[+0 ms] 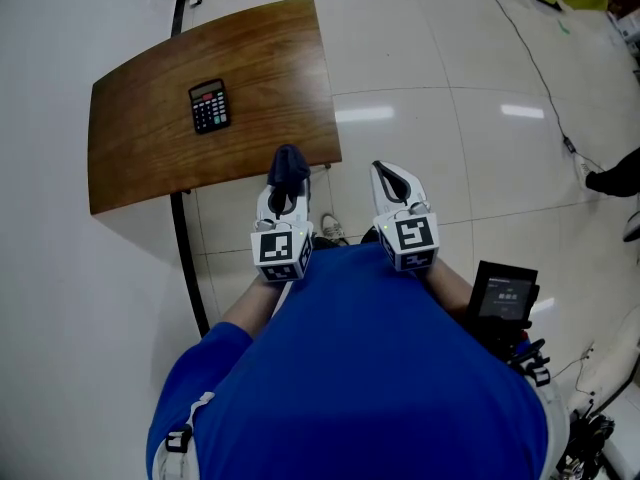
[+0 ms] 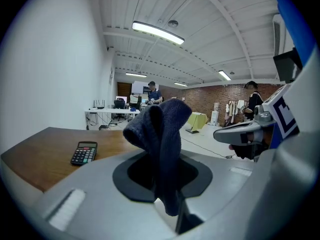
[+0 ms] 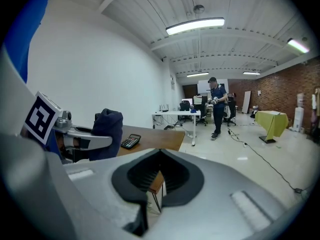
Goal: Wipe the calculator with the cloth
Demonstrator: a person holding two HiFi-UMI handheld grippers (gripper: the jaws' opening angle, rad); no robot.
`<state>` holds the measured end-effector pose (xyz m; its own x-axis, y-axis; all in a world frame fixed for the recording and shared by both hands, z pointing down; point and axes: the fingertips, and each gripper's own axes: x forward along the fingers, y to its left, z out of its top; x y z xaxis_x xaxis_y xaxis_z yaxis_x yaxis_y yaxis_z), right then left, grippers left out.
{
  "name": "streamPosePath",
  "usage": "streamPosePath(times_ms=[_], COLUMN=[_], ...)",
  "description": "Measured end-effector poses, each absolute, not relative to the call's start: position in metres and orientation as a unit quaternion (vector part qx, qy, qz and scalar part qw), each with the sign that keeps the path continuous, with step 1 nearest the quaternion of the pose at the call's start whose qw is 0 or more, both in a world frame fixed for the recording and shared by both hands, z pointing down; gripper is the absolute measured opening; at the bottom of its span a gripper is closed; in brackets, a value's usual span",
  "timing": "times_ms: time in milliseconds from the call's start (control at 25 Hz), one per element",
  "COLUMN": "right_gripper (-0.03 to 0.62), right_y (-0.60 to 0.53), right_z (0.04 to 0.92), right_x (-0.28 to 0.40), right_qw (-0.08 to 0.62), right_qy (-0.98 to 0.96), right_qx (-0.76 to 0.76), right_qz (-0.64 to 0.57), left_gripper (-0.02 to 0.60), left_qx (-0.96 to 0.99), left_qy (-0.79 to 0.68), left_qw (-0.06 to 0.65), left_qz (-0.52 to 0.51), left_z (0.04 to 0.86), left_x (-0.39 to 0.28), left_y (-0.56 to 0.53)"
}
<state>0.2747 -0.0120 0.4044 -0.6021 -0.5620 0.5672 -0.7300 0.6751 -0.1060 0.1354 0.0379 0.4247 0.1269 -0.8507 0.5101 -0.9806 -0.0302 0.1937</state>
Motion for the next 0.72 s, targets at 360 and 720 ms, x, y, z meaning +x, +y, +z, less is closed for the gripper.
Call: streamPosePath(times_ms=[360, 720], right_gripper=[0.003, 0.003], right_y=[-0.065, -0.039], right_z=[0.423, 0.414], right_x=[0.263, 0.222], right_qw=[0.258, 0.251], right_qy=[-0.884, -0.919], right_qx=[0.352, 0.260], right_qz=[0.167, 0.160], left_gripper=[0.063, 0.062], left_qx=[0.688, 0.621], left_qy=[-0.660, -0.727], left_qw=[0.272, 0.266], left_qz=[0.128, 0.123], left_z=[0.441, 0.427], left_x=[0.121, 0.092], left_y=[-0.015, 0.031])
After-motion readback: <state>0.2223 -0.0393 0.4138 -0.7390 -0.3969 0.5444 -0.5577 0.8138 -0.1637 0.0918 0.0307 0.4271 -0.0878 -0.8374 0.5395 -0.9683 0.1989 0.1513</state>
